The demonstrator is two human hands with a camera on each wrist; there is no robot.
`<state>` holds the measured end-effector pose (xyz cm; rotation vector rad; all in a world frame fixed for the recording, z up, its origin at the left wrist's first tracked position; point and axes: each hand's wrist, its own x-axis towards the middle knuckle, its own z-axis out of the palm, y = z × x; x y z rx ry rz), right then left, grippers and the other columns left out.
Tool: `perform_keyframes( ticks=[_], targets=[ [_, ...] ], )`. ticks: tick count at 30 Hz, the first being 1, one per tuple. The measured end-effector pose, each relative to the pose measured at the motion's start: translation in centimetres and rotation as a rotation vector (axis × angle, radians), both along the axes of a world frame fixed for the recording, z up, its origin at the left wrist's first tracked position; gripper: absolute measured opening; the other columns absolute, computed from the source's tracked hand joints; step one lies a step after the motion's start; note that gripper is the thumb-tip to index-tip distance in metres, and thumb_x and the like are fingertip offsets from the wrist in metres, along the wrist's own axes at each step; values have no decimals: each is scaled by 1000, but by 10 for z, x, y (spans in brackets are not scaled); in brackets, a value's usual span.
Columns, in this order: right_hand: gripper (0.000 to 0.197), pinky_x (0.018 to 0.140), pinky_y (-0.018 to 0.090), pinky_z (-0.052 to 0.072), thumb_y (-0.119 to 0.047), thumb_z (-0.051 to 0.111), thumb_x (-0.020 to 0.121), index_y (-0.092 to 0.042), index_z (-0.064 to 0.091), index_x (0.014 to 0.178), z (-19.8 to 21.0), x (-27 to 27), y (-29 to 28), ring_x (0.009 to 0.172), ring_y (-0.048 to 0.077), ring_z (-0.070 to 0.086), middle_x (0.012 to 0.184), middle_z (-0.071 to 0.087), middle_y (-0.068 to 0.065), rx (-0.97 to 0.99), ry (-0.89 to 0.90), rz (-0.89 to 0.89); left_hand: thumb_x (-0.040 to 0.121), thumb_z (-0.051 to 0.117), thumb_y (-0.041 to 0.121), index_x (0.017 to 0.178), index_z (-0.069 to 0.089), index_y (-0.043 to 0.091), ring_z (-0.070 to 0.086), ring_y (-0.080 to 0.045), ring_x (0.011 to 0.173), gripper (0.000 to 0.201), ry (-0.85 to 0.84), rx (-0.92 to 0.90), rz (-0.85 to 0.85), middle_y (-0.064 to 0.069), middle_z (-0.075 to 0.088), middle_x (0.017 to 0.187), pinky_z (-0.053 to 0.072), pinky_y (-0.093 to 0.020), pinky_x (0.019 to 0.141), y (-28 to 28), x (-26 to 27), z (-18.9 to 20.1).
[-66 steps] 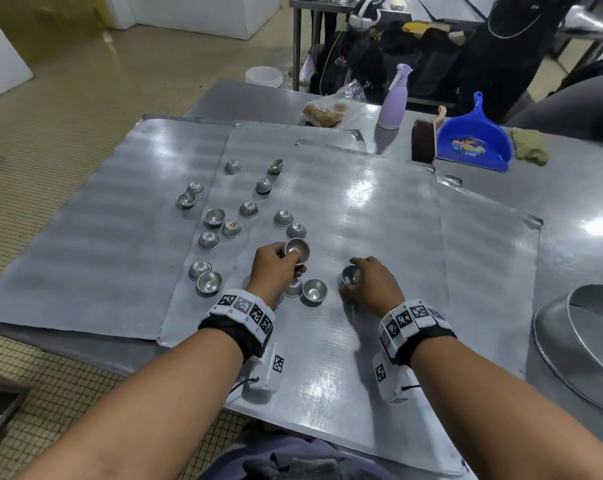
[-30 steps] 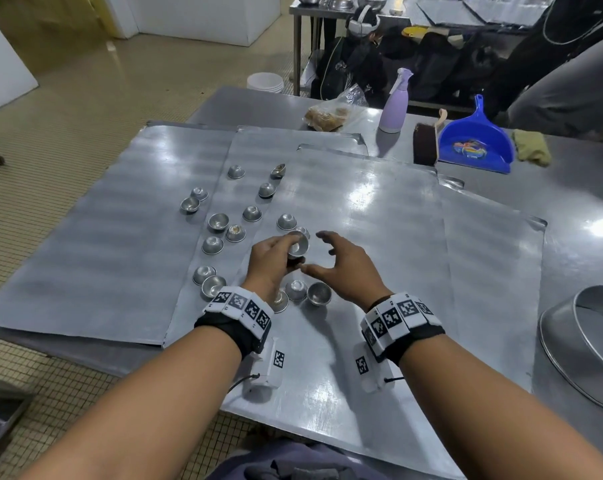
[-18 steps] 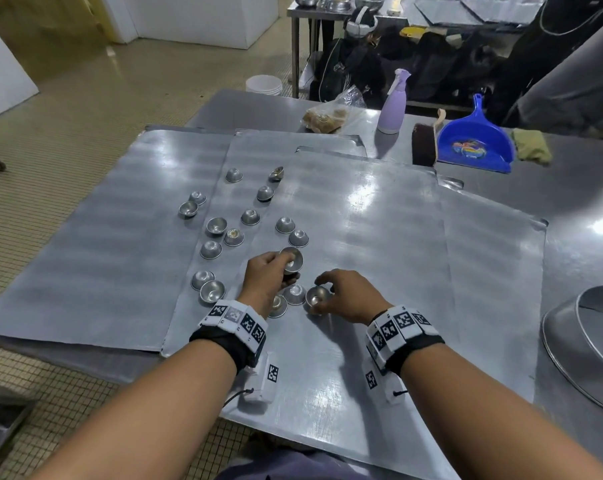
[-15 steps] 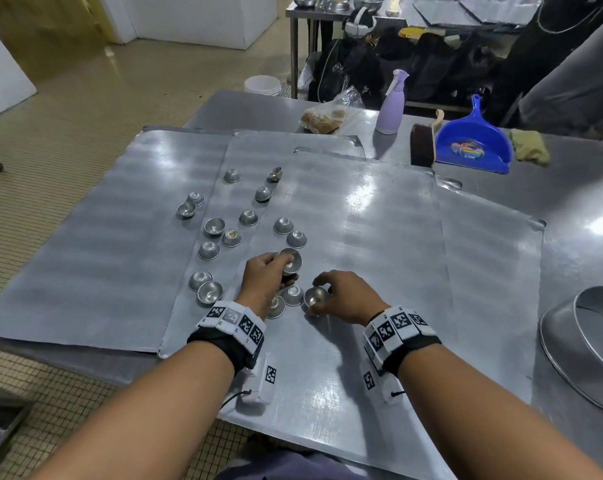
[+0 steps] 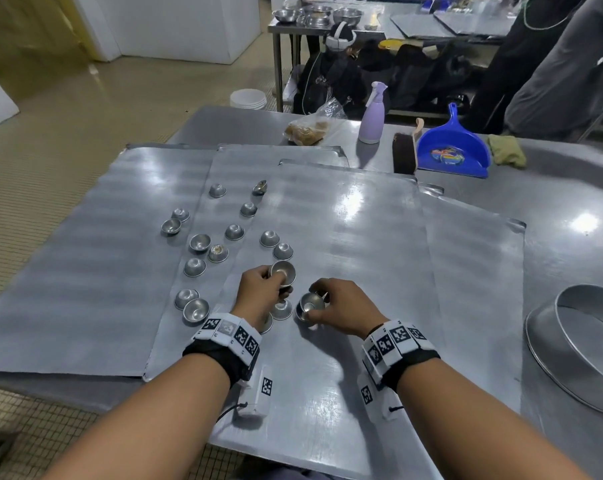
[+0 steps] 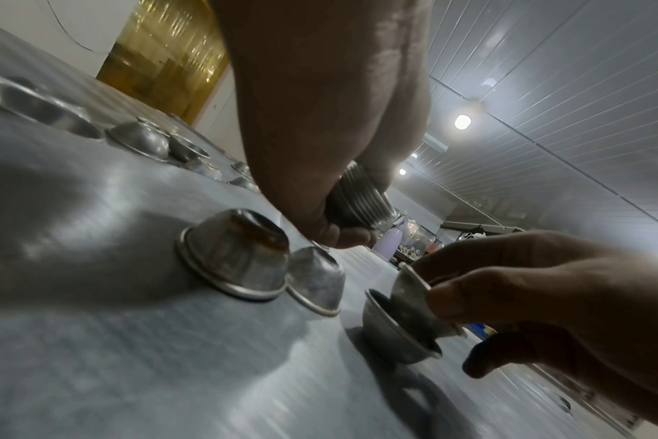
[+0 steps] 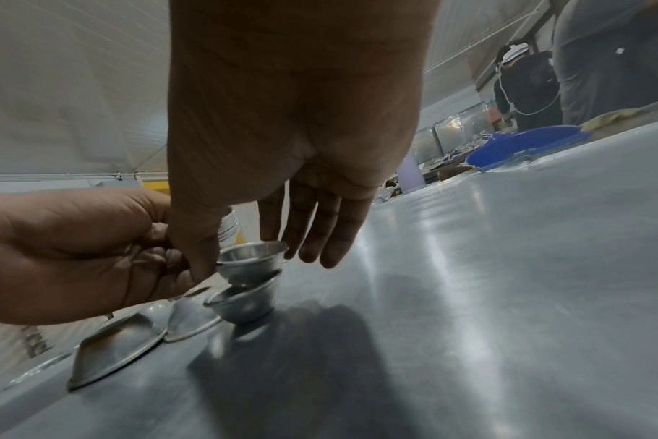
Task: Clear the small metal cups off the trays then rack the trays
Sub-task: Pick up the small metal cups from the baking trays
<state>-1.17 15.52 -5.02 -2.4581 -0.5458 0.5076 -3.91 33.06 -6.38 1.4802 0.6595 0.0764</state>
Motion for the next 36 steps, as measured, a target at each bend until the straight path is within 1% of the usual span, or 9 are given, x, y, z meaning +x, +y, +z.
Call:
perform_keyframes(
  ticks=[6,12,15,18,21,24,27,32,36],
  targets=[
    [59,90,33,52,-42,74,73,-21,63,128,5,0,-16,100,13,63,118,65,-5,103,-70,-136,91,56,3,84,66,0,74,-21,69,13,-3,-16,-22,-12,66,77,55,-34,70,-7,5,-2],
    [47,87,33,52,-43,72,72,-26,68,116,15,1,-16,96,12,63,108,67,-8,203,-170,-184,90,60,8,85,68,-1,76,-25,76,12,-31,-53,-23,-11,66,78,57,-31,66,-12,9,-4],
    [50,89,32,53,-42,73,74,-29,65,121,20,1,-10,100,8,64,112,70,-12,247,-205,-188,84,68,24,88,72,-1,74,-28,74,25,-23,-213,32,-16,70,81,61,-39,78,-13,12,3],
    [53,86,34,54,-43,72,77,-33,60,128,28,1,1,97,13,66,111,72,-12,235,-234,-156,82,64,40,96,72,1,72,-31,81,43,-18,-360,31,-17,73,86,61,-43,77,-14,14,9],
    [58,86,35,52,-47,71,84,-34,53,138,33,1,13,100,18,66,116,71,-7,177,-237,-96,87,63,34,100,72,-3,71,-32,84,40,-45,-375,27,-19,71,88,60,-40,71,-13,11,16],
    [63,89,37,51,-48,68,88,-33,46,145,33,-1,18,105,20,65,127,68,-5,173,-185,-48,85,69,26,90,76,3,70,-24,70,24,-52,-312,35,-14,71,79,58,-35,69,-8,6,21],
    [60,78,30,46,-47,67,90,-33,48,145,31,-2,18,89,15,61,116,71,0,154,-193,-26,85,73,18,81,76,6,65,-24,67,12,-55,-291,44,-11,67,73,59,-38,74,-2,4,19],
    [59,109,34,40,-45,64,93,-31,45,148,23,-3,18,136,14,47,153,45,-10,151,-185,32,86,73,13,83,76,5,66,-25,72,9,-62,-256,51,-14,68,77,58,-37,76,3,2,13],
    [65,113,33,36,-49,63,93,-25,42,150,13,-3,12,139,15,42,155,42,-5,85,-176,0,87,72,5,81,71,3,68,-26,70,6,-49,-183,59,-13,66,76,57,-29,66,9,-1,7]
  ],
)
